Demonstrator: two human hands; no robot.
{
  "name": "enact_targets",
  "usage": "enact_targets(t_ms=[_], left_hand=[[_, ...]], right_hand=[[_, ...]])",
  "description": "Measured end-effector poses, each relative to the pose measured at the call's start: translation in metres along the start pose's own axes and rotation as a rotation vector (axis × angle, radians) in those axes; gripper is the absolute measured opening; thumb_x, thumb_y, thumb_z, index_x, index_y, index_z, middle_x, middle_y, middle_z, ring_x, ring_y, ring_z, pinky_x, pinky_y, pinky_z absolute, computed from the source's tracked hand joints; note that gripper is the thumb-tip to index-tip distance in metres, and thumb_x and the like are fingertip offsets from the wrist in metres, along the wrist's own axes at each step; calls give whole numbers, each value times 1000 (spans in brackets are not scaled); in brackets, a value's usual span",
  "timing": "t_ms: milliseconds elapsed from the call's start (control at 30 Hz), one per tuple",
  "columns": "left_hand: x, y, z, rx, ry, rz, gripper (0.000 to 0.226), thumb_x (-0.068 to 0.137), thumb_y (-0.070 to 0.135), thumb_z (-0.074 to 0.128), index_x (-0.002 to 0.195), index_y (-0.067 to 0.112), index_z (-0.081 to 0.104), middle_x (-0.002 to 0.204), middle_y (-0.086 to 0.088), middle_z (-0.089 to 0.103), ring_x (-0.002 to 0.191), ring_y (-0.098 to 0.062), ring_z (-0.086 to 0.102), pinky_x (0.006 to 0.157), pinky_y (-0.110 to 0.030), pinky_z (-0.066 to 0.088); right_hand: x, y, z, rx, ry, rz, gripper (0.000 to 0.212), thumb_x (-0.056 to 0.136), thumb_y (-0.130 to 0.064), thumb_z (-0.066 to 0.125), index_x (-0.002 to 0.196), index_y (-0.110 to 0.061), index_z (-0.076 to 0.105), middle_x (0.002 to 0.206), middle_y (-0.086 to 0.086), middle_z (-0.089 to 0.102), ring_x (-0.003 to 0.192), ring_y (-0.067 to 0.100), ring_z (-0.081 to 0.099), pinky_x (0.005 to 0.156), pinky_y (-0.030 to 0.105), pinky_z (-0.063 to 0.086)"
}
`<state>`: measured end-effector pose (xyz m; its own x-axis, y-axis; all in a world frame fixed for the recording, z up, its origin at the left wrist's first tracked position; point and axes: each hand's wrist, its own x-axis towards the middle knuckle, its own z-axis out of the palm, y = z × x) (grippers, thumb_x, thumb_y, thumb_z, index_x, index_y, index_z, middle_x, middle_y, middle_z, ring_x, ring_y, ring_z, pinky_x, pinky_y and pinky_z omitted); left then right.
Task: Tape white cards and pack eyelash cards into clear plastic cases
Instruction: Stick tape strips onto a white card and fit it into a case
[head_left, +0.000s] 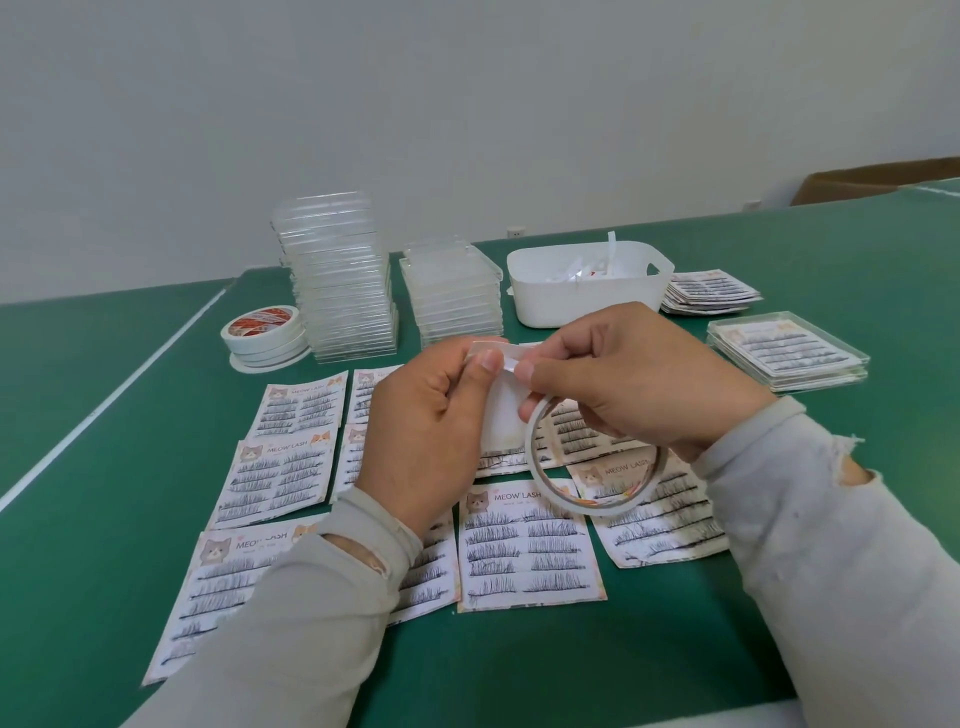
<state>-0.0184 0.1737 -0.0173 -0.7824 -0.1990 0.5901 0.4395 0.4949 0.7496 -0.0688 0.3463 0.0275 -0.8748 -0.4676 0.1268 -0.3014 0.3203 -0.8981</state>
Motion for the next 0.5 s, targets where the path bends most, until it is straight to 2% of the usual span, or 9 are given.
enact_targets(t_ms=[133, 267, 367, 500], left_hand=[[0, -2, 1, -34, -11, -15, 22, 104, 22, 57, 105, 23, 78, 92, 10, 76, 86, -9, 69, 71, -22, 54], [0, -3, 2, -76, 3, -46, 22, 104, 21, 57, 101, 26, 78, 90, 8, 77, 82, -13, 70, 70, -30, 57], [3, -7, 0, -127, 51, -101, 23, 104, 23, 56, 96, 30, 77, 89, 5, 77, 83, -18, 71, 72, -38, 59], [5, -12, -1, -186, 50, -171, 21, 104, 27, 57, 100, 25, 78, 93, 1, 78, 89, -25, 73, 77, -46, 62]], right_hand=[[-3, -2, 0, -52, 19, -9, 14, 91, -29, 75, 85, -17, 79, 75, 2, 78, 34, 2, 42, 38, 12, 34], [-3, -2, 3, -124, 71, -19, 19, 90, -33, 76, 80, -17, 78, 58, -7, 71, 32, 1, 46, 37, 9, 33], [-2, 1, -1, -204, 142, -8, 25, 87, -39, 78, 75, -17, 75, 54, -9, 67, 33, 0, 44, 37, 11, 34], [-2, 3, -3, -202, 112, -38, 22, 88, -35, 77, 74, -17, 74, 48, -17, 60, 37, -1, 46, 41, 7, 33]])
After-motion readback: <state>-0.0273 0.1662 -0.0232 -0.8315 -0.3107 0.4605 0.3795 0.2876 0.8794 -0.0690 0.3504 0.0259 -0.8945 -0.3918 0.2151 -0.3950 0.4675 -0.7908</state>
